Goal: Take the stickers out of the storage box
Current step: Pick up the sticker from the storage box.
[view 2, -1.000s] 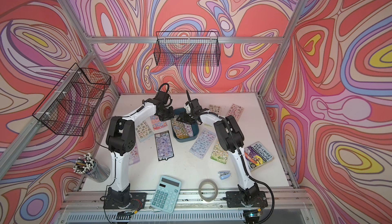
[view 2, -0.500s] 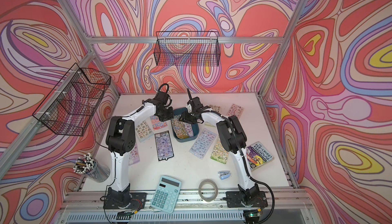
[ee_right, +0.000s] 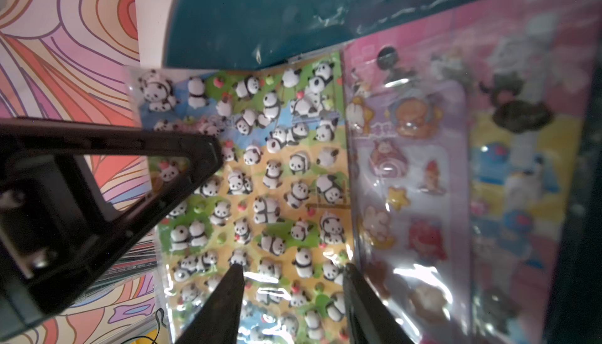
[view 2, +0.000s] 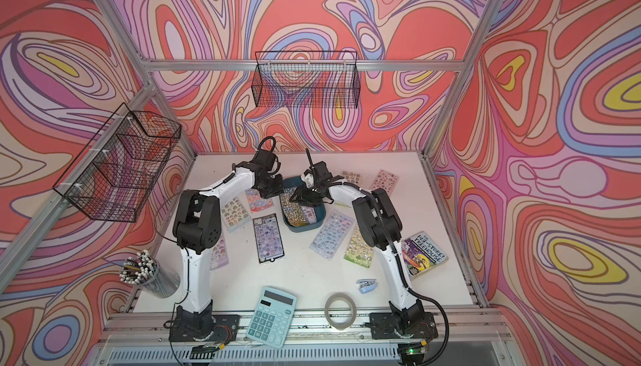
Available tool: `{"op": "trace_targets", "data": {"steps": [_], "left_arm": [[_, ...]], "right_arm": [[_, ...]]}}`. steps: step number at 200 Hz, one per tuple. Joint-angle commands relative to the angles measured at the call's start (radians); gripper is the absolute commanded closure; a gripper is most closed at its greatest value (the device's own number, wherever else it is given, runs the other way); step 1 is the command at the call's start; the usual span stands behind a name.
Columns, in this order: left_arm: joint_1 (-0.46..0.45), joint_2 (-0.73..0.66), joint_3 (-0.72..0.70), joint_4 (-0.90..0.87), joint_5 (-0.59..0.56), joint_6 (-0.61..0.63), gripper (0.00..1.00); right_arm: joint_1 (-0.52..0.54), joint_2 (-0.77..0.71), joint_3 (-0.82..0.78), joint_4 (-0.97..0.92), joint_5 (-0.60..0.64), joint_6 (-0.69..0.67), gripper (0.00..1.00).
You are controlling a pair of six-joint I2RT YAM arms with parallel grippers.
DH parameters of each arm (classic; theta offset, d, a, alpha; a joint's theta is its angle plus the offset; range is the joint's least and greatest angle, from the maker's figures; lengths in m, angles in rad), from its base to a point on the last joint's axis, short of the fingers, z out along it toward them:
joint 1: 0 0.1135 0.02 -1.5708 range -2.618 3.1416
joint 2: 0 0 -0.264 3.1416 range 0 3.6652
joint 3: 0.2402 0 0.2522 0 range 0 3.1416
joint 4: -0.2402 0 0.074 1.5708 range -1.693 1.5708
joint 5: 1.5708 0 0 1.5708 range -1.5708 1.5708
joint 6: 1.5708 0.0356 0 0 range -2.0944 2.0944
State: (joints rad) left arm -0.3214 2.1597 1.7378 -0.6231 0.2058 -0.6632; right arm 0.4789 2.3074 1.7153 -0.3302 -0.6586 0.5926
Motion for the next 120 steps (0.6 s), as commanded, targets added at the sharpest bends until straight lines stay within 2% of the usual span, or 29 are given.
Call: {"op": "trace_targets", "data": {"steps": [1,7,22,31,51,95,120], "left_arm": [[0.005,-0.004,-0.02,0.01,-0.002,-0.027,0.84],[0.006,-0.004,-0.021,0.008,0.0,-0.029,0.78],[0.005,-0.007,-0.022,0.009,0.007,-0.036,0.56],[0.005,-0.011,-0.023,0.009,0.01,-0.04,0.47],[0.005,-0.028,-0.026,0.01,0.017,-0.044,0.39],[0.009,-0.073,-0.032,-0.016,-0.003,-0.038,0.31],[0.02,-0.103,-0.038,-0.035,-0.009,-0.044,0.15]], "right_arm": [[-0.002,0.034,-0.016,0.069,-0.075,0.05,0.49],[-0.002,0.034,-0.017,0.079,-0.081,0.059,0.49],[-0.003,0.036,-0.016,0.089,-0.081,0.069,0.48],[-0.001,0.035,-0.015,0.095,-0.081,0.074,0.49],[-0.003,0.034,-0.014,0.109,-0.083,0.081,0.48],[-0.002,0.035,-0.013,0.103,-0.065,0.078,0.49],[-0.002,0.035,-0.019,0.096,-0.055,0.069,0.48]]}}
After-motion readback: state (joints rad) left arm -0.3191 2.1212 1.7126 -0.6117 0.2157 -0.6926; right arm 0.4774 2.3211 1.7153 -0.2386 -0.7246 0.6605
